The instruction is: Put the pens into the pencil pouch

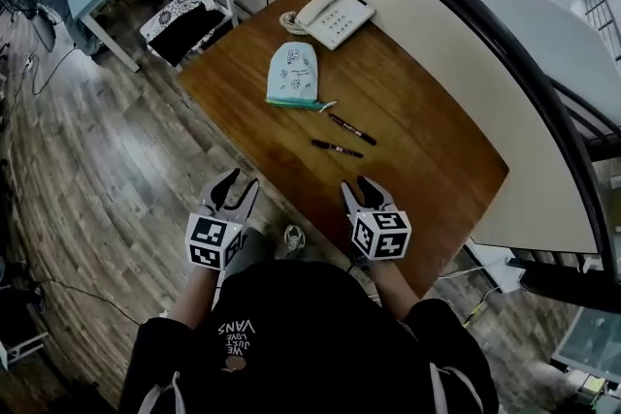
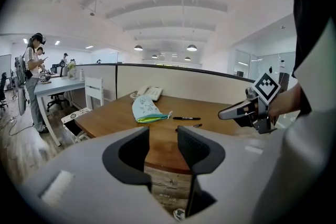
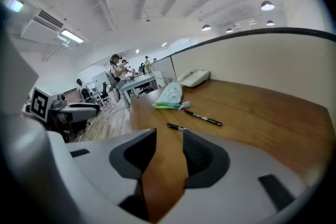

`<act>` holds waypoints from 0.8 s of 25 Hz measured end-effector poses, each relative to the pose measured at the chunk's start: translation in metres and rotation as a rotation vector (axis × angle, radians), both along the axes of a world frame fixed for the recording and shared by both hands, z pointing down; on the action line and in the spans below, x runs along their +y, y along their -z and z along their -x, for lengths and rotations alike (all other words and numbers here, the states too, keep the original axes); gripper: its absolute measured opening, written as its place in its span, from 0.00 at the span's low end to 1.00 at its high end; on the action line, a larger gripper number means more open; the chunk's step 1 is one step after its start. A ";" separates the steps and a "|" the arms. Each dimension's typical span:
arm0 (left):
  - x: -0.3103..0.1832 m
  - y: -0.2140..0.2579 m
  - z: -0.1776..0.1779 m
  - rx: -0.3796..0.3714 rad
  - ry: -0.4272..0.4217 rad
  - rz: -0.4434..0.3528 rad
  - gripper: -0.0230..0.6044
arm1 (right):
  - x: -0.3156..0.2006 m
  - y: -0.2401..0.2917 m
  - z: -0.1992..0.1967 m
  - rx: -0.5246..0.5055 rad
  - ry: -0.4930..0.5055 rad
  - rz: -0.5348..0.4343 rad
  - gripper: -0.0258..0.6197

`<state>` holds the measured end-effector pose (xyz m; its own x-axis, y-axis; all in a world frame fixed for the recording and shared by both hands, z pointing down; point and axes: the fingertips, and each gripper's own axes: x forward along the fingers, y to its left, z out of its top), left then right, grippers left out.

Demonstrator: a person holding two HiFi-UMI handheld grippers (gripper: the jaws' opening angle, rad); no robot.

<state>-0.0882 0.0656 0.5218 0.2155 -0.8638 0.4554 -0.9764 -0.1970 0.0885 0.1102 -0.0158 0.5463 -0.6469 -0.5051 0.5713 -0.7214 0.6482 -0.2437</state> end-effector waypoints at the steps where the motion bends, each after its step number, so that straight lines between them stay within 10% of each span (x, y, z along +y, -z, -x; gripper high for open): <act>1: -0.004 -0.002 0.000 0.002 -0.005 0.004 0.28 | -0.004 -0.003 -0.003 0.010 -0.006 0.001 0.23; 20: -0.131 -0.041 0.022 0.022 -0.358 0.088 0.28 | -0.075 -0.061 -0.001 0.371 0.016 -0.005 0.23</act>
